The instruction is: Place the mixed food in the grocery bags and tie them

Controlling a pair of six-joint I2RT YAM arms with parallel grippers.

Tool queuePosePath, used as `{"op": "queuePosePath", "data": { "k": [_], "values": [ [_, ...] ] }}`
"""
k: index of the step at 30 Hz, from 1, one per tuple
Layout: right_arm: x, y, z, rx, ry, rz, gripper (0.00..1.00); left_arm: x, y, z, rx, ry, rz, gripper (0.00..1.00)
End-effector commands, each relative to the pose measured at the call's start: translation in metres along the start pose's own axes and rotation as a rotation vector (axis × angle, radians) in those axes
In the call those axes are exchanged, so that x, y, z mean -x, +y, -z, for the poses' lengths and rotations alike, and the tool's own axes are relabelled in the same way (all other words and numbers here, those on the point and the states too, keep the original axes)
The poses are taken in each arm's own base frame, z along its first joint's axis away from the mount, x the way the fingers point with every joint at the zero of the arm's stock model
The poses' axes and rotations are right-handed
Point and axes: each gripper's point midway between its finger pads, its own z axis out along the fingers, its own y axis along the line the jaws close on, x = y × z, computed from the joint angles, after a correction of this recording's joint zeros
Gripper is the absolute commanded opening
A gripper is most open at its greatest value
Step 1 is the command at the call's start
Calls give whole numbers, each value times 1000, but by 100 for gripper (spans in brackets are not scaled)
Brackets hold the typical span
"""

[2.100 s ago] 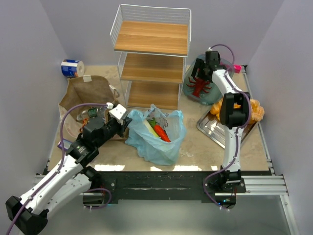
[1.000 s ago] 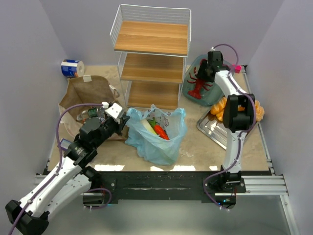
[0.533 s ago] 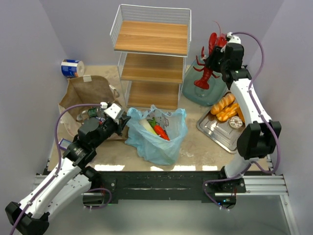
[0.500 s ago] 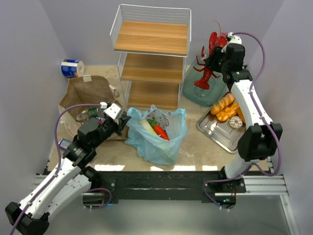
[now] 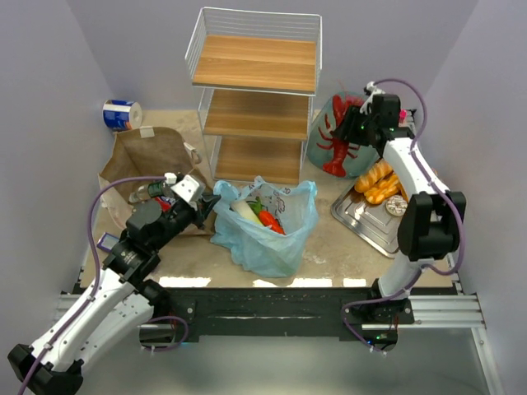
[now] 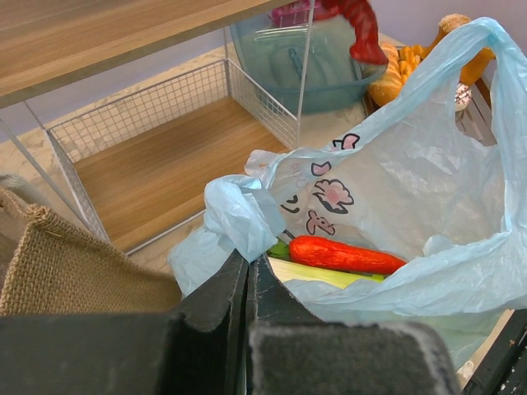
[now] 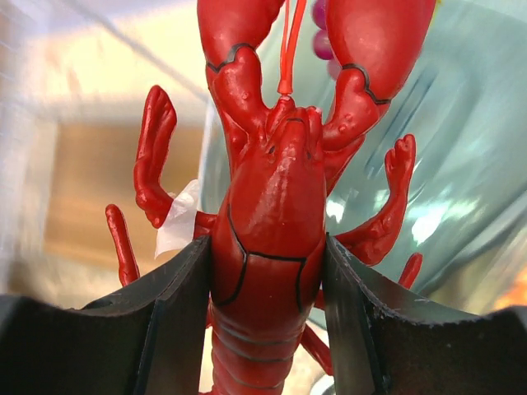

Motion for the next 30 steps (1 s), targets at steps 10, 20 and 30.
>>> {"op": "queuePosePath", "data": {
  "k": [10, 20, 30],
  "values": [
    [-14, 15, 16, 498, 129, -398, 0, 14, -1, 4, -9, -60, -4, 0],
    [-16, 2, 39, 481, 128, -435, 0, 14, -4, 4, -24, -58, -2, 0],
    [70, 62, 176, 541, -330, -146, 0, 15, -3, 3, -21, -63, -5, 0]
  ]
}}
